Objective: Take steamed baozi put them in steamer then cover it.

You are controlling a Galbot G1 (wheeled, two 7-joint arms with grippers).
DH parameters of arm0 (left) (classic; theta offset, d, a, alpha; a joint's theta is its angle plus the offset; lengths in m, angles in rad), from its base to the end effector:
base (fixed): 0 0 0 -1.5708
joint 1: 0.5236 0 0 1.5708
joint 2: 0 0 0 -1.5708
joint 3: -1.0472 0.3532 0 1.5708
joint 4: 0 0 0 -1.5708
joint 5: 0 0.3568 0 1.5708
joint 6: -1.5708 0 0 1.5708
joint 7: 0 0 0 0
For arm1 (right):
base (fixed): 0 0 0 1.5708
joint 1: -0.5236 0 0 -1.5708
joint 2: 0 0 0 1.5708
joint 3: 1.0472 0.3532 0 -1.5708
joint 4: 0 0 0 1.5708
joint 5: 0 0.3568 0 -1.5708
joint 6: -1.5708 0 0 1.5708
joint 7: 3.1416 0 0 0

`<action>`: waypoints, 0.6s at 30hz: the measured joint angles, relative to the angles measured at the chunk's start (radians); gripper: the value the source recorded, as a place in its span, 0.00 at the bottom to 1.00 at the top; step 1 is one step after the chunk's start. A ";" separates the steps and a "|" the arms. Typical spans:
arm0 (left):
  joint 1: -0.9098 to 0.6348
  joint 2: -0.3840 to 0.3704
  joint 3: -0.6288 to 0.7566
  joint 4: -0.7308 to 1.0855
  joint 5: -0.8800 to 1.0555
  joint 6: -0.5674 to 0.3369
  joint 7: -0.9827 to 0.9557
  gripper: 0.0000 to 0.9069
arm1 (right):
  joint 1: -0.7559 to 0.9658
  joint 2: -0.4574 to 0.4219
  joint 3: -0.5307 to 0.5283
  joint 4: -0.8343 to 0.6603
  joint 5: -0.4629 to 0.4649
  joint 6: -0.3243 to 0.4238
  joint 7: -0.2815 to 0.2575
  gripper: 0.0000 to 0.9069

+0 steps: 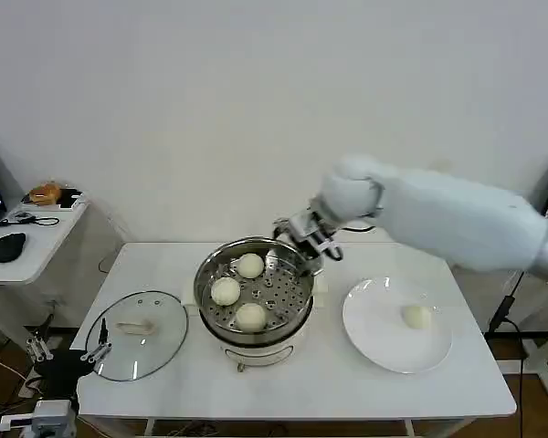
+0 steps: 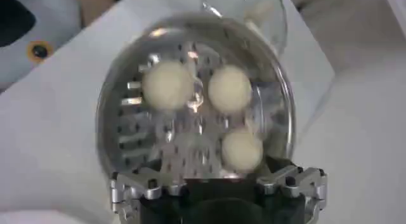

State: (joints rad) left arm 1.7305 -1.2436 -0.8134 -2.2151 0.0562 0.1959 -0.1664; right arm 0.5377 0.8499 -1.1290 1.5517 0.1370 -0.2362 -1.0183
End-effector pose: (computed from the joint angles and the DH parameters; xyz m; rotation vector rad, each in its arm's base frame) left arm 0.1455 0.1218 -0.2543 0.3513 -2.8861 -0.7410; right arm 0.5055 0.0295 -0.0220 1.5817 -1.3863 1.8276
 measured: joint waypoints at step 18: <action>-0.011 0.000 0.063 0.001 0.025 0.001 -0.001 1.00 | -0.307 -0.351 0.163 -0.019 -0.148 -0.023 0.014 1.00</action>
State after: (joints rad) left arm 1.7194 -1.2433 -0.7509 -2.2145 0.0817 0.1968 -0.1675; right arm 0.2308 0.4992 -0.9660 1.5322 -0.0107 -0.2589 -1.0040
